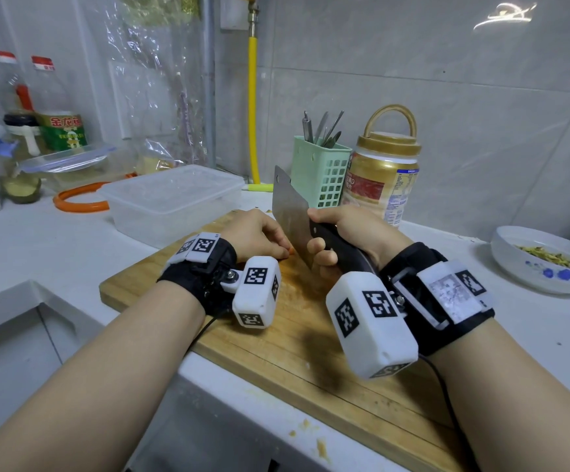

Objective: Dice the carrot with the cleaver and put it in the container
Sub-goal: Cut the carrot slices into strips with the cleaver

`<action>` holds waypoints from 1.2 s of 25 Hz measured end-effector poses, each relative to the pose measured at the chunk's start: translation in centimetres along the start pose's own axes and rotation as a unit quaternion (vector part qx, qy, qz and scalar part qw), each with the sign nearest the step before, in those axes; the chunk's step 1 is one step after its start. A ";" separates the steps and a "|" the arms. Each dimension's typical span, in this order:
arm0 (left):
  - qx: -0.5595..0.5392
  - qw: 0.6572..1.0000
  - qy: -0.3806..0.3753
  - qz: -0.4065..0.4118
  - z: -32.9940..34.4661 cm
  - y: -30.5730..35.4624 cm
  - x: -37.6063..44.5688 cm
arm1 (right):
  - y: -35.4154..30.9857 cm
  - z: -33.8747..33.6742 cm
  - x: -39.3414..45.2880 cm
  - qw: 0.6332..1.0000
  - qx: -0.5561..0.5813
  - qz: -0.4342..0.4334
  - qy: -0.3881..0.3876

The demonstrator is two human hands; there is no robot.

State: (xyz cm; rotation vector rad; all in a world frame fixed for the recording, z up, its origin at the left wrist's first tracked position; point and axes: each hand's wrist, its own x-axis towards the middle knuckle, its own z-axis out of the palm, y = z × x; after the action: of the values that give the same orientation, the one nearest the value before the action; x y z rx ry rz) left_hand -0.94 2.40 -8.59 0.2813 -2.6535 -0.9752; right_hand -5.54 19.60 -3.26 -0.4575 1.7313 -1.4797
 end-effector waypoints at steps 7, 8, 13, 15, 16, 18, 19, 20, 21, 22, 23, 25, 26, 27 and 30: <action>0.010 1.000 -0.002 -0.013 0.0 0.1 -0.1 | 0.2 0.3 0.2 1.000 -0.011 -0.005 0.007; 0.010 1.000 -0.004 -0.013 0.0 0.1 -0.1 | 0.3 0.4 0.1 1.000 -0.013 -0.006 0.008; 0.008 1.000 -0.005 -0.014 -0.1 0.3 -0.3 | 0.2 0.7 -0.1 1.000 -0.004 -0.017 0.013; 0.008 1.000 -0.005 -0.015 -0.1 0.2 -0.3 | 0.3 0.9 -0.2 1.000 -0.007 -0.018 0.011; 0.009 1.000 -0.005 -0.014 -0.1 0.2 -0.3 | 0.4 0.9 -0.1 1.000 -0.005 -0.016 0.007; 0.008 1.000 -0.005 -0.014 0.0 0.1 -0.2 | 0.5 0.9 0.1 1.000 -0.003 -0.009 0.000; 0.006 1.000 -0.004 -0.014 0.0 0.1 -0.1 | 0.6 1.0 0.1 1.000 -0.005 -0.006 -0.001; 0.006 1.000 -0.003 -0.016 0.0 0.0 0.0 | 0.8 1.1 0.2 1.000 -0.006 -0.004 0.000; 0.007 1.000 -0.003 -0.018 0.0 -0.1 -0.1 | 0.9 1.2 0.3 1.000 -0.008 -0.005 0.002; 0.009 1.000 -0.003 -0.021 0.0 -0.1 0.0 | 1.0 1.3 0.3 1.000 -0.008 -0.008 0.004; 0.011 1.000 -0.003 -0.023 0.0 0.0 -0.1 | 1.1 1.4 0.3 1.000 -0.007 -0.010 0.004; 0.012 0.999 -0.004 -0.030 -0.1 0.3 -0.2 | 1.1 1.3 0.3 1.000 -0.001 -0.008 0.002; 0.013 0.999 -0.007 -0.035 -0.1 0.5 -0.2 | 1.0 1.3 0.3 1.000 0.001 -0.006 0.001; 0.013 0.999 -0.011 -0.040 -0.2 0.6 -0.2 | 1.0 1.2 0.3 1.000 0.001 -0.004 0.001; 0.009 0.999 -0.027 -0.046 -0.3 0.6 -0.2 | 0.9 1.0 0.3 1.000 0.002 -0.001 0.005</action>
State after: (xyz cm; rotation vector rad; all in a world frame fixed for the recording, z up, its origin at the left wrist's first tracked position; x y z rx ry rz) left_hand -0.68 2.74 -8.05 0.3907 -2.7194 -1.0019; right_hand -4.79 18.92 -4.25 -0.4504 1.7360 -1.4896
